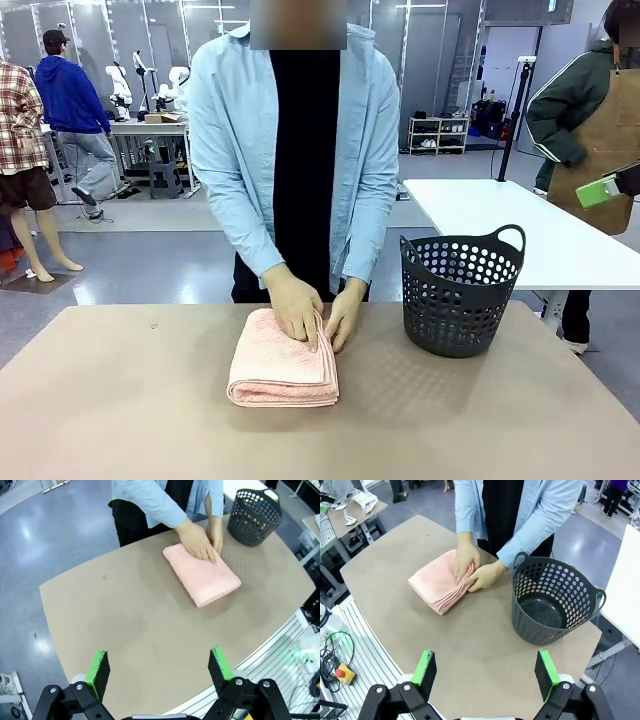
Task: Fold the towel.
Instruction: Pick up the 100 cm Hotel Towel and place it on the left side of the table.
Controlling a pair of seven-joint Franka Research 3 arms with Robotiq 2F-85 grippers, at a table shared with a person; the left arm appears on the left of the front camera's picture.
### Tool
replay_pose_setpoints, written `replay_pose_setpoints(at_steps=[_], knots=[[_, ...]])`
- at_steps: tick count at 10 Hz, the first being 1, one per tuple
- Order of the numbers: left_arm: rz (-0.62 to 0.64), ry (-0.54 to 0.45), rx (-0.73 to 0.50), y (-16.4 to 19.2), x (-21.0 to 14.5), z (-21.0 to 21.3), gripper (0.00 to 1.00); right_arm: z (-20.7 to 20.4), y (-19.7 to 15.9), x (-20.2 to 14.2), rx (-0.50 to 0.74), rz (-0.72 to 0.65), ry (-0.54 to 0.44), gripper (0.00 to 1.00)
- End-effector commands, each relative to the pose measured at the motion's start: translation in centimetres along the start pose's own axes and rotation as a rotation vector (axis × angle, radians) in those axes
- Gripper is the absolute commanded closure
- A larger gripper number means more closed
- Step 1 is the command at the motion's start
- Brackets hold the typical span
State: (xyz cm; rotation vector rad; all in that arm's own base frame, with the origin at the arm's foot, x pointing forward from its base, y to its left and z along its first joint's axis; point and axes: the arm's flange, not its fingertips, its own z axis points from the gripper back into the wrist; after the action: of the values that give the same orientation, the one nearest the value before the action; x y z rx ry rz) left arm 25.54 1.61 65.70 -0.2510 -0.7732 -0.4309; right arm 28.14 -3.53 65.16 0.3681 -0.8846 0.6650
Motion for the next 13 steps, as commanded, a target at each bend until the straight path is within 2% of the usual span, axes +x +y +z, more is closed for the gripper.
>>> replay_pose_setpoints(at_steps=[1, 13], knots=[[0.019, 0.002, 0.009, -0.06, 0.29, -0.13, 0.00, 0.16, 0.03, 0.08, -0.009, -0.012, -0.001, 0.00], [0.019, 0.002, 0.009, -0.06, 0.29, -0.13, 0.00, 0.16, 0.03, 0.08, -0.009, -0.012, -0.001, 0.00]])
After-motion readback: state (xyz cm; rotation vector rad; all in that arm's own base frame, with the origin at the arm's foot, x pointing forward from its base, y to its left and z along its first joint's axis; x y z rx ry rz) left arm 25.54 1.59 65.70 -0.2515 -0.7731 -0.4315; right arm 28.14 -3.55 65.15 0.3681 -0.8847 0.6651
